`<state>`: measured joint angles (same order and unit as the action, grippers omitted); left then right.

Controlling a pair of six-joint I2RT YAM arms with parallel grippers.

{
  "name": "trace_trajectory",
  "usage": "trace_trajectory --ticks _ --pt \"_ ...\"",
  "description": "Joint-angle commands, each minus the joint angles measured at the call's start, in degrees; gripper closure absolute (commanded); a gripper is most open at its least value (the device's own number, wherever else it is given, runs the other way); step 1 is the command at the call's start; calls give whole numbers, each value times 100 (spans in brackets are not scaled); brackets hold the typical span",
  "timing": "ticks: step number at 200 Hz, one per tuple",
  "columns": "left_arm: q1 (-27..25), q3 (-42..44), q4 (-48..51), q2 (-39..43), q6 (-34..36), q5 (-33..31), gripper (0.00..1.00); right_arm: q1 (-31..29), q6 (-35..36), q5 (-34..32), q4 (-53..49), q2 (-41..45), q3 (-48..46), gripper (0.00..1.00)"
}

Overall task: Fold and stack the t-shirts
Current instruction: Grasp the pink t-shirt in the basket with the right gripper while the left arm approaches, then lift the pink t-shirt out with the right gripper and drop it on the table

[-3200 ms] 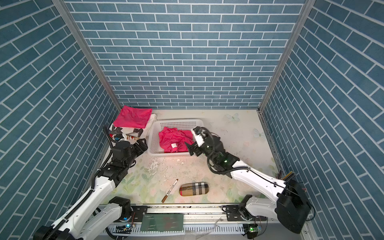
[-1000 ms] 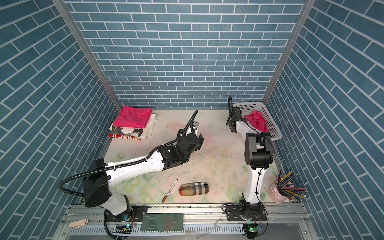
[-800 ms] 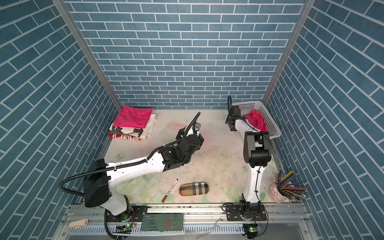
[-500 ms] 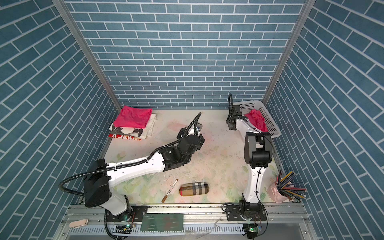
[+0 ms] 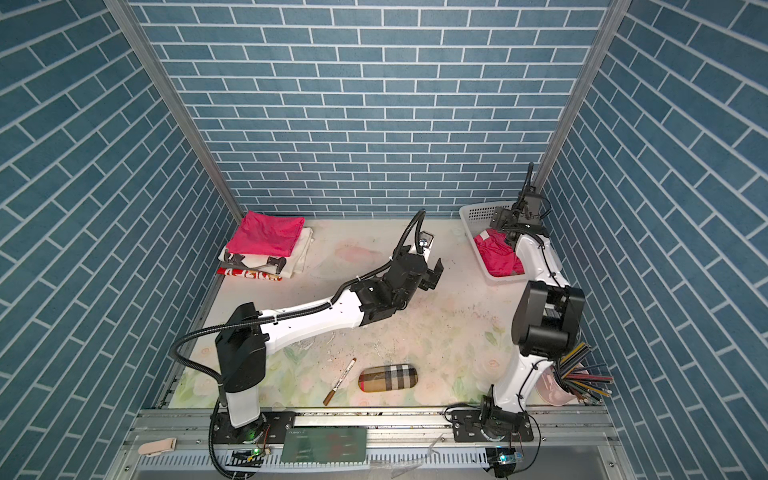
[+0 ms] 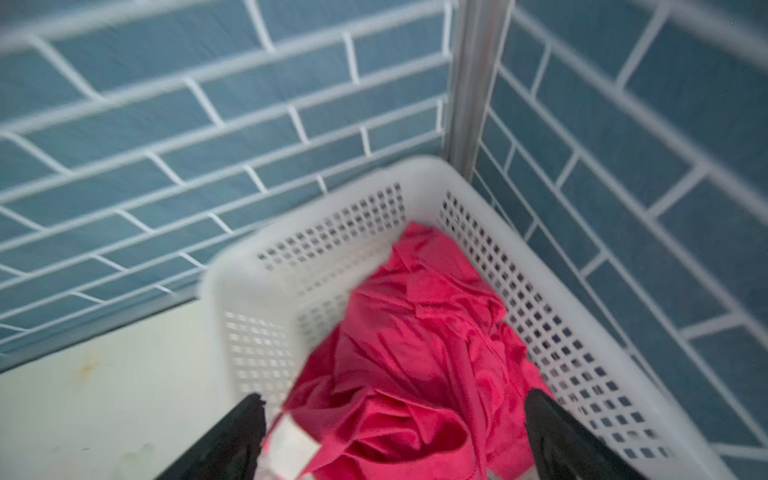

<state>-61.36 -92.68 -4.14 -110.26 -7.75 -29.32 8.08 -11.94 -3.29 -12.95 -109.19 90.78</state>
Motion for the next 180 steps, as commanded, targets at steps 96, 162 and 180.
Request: trace_trajectory --ticks 96,162,180 --pt "37 -363 263 -435 -415 903 12 365 -616 791 -367 -784 -243 61" --pt "184 -216 370 -165 -656 1063 12 349 -712 1762 -71 518 -63 100" --pt "322 -107 392 118 -692 1079 11 170 -769 1994 -81 894 168 100"
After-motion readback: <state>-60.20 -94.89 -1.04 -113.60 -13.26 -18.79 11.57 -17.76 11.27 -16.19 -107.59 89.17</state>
